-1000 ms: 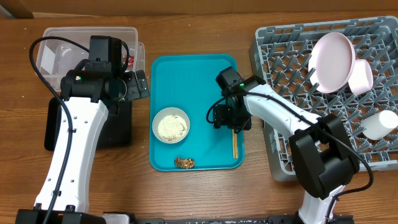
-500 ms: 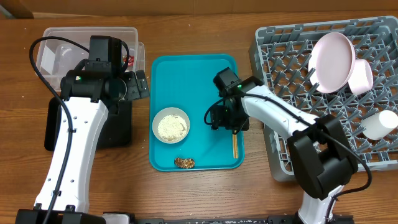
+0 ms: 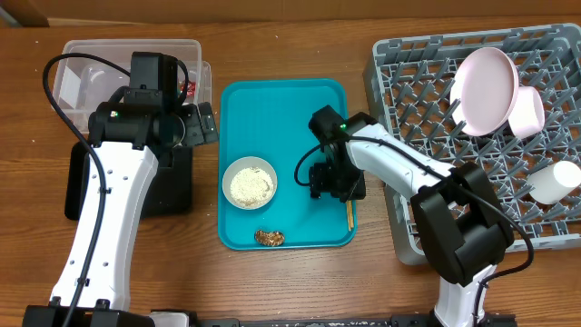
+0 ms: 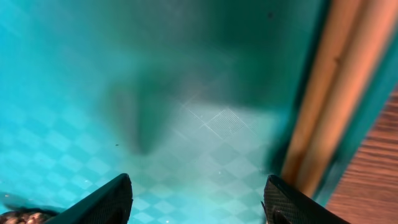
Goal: Sort waste into correct bins and load items into the dishwasher
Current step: 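Move right gripper down to the chopsticks on the tray, then close right gripper on the wooden chopsticks and lift them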
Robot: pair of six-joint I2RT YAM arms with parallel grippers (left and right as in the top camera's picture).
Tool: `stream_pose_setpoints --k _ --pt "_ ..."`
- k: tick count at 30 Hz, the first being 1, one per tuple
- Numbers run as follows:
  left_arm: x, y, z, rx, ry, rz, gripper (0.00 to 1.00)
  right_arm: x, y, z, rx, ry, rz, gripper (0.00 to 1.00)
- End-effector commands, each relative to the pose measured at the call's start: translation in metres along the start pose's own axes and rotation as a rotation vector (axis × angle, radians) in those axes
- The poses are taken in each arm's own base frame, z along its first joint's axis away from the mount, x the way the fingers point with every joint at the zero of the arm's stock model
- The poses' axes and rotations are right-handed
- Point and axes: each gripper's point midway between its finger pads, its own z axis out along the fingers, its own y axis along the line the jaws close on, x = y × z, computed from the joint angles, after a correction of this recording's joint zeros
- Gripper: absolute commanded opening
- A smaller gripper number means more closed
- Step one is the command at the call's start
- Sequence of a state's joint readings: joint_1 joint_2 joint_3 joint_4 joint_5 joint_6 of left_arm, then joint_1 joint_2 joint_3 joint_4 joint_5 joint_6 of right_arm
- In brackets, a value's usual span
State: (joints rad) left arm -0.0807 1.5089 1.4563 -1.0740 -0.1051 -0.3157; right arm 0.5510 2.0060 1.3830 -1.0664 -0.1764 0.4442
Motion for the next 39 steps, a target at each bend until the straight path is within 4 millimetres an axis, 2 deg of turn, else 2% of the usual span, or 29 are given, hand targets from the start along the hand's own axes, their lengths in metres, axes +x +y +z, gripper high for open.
stream_pose_setpoints --k 1,2,6,25,31,35,39 --pt "-0.007 -0.001 -0.009 0.014 -0.029 -0.019 1.00 -0.024 0.017 -0.040 -0.042 -0.133 -0.030 0.70" --pt "-0.007 -0.001 -0.009 0.014 -0.028 -0.019 1.00 -0.029 0.018 -0.050 -0.042 -0.171 -0.033 0.70" --pt "-0.007 -0.001 -0.009 0.014 -0.028 -0.019 1.00 -0.030 0.015 -0.049 -0.027 -0.178 -0.031 0.70" --pt "-0.006 -0.001 -0.009 0.013 -0.025 -0.019 1.00 -0.017 -0.005 0.008 -0.013 -0.152 -0.023 0.67" --pt "-0.006 -0.001 -0.009 0.013 -0.025 -0.019 1.00 -0.016 -0.008 0.009 -0.004 -0.149 -0.022 0.66" --pt "-0.006 -0.001 -0.009 0.013 -0.025 -0.019 1.00 -0.025 -0.021 0.007 0.060 -0.195 -0.010 0.67" --pt "-0.006 -0.001 -0.009 0.012 -0.023 -0.019 1.00 -0.023 -0.023 0.007 0.063 -0.185 -0.006 0.67"
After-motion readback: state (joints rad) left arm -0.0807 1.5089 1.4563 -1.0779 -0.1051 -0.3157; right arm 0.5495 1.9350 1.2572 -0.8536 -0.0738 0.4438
